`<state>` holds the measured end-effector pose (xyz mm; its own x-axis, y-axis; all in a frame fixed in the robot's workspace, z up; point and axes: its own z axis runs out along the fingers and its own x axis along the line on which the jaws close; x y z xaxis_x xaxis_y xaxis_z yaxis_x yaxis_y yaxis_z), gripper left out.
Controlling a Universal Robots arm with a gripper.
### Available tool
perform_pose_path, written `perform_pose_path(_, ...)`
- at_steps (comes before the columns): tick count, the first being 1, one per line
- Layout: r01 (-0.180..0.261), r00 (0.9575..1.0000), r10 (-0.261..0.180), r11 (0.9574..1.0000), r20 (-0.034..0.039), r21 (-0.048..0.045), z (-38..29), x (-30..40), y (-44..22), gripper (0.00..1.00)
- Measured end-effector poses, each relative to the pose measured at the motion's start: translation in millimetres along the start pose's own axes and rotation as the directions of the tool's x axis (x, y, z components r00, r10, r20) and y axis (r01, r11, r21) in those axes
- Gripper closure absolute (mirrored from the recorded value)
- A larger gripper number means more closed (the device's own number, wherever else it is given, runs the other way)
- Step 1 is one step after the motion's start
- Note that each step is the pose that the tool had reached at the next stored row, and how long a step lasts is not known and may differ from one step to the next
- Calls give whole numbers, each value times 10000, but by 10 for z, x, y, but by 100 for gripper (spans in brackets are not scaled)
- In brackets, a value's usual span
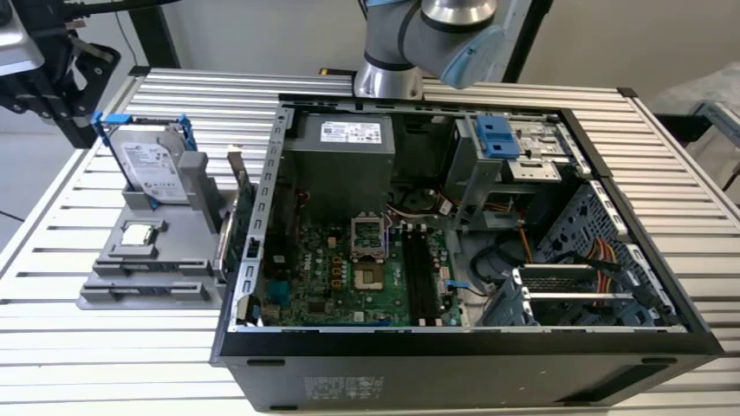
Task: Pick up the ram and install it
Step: 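Reach for the ram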
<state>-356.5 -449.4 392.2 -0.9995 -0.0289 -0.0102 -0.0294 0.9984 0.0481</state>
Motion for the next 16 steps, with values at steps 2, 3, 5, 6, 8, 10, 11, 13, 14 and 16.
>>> perform_pose_path(2, 1, 10000, -1, 10000, 0, 0, -1, 6, -15, 100)
perform_pose_path(3, 1, 10000, -1, 10000, 0, -1, -1, 8, -24, 100)
perform_pose_path(5, 0, 10000, 0, 10000, 0, 0, -2, 11, -41, 100)
perform_pose_path(6, 0, 10000, 0, 10000, 0, 0, -2, 12, -50, 100)
perform_pose_path(8, -10, 10000, 10, 10000, -4, 0, -3, 13, -76, 100)
perform_pose_path(10, -66, 10000, 66, 10000, -15, 0, -3, 13, -102, 100)
perform_pose_path(11, -95, 10000, 95, 10000, -15, 0, -3, 14, -115, 100)
perform_pose_path(13, -157, 9999, 157, 9999, -14, 1, -4, 14, -138, 100)
perform_pose_path(14, -190, 9998, 190, 9998, -12, 1, -4, 14, -150, 100)
perform_pose_path(16, -260, 9997, 260, 9997, -10, 2, -5, 16, -175, 100)
